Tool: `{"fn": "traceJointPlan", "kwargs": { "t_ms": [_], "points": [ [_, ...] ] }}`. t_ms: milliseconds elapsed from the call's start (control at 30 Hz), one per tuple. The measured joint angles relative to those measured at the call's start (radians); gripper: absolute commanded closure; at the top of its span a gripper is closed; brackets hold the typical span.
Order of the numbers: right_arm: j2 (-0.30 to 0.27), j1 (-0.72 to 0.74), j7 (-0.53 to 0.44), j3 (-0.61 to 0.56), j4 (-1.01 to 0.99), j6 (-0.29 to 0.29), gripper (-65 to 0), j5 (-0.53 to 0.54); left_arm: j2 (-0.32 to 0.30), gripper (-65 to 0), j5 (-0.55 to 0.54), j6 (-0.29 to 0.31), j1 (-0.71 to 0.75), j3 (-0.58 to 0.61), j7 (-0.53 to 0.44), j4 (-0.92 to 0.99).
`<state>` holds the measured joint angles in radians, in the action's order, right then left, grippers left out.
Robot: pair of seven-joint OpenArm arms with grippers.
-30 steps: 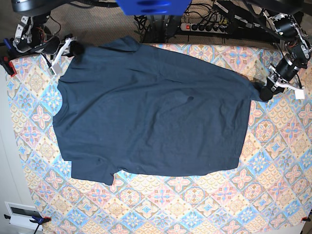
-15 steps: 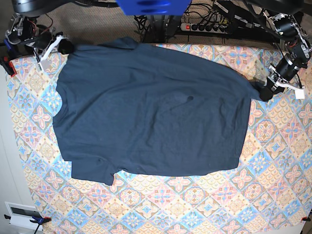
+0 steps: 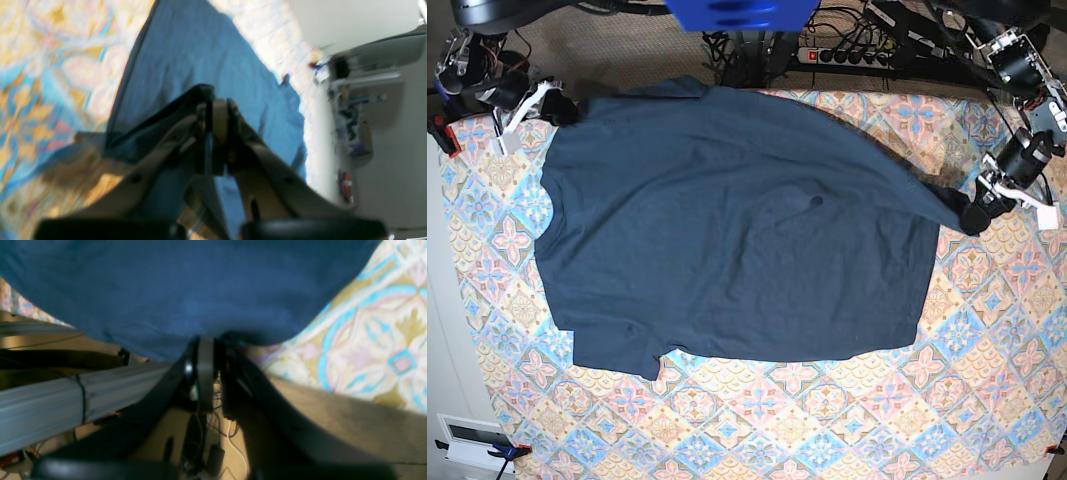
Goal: Layout the t-shirt on the table in an organized manner, then fold the t-shirt properly
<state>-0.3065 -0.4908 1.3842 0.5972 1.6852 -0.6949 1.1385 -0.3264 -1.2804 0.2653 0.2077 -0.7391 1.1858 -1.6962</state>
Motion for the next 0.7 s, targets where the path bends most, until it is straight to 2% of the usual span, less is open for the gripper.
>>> {"fn": "traceJointPlan", "kwargs": {
  "t_ms": [233, 467, 700],
  "points": [
    [0.001, 0.105, -0.004, 0.068, 0.000, -0.001, -3.1, 0.012, 0.039, 0.0, 0.003, 0.002, -0.081, -0.004, 0.000, 0.017],
    [0.002, 0.225, -0.005, 0.078, -0.016, -0.001, -3.1, 0.005, 0.063, 0.0, 0.032, -0.006, -0.150, -0.003, -0.016, 0.173],
    [0.001, 0.195, 0.008, 0.077, -0.026, 0.000, -4.2, -0.004, 0.064, 0.0, 0.055, -0.004, -0.208, -0.002, -0.066, 0.241]
  ]
}}
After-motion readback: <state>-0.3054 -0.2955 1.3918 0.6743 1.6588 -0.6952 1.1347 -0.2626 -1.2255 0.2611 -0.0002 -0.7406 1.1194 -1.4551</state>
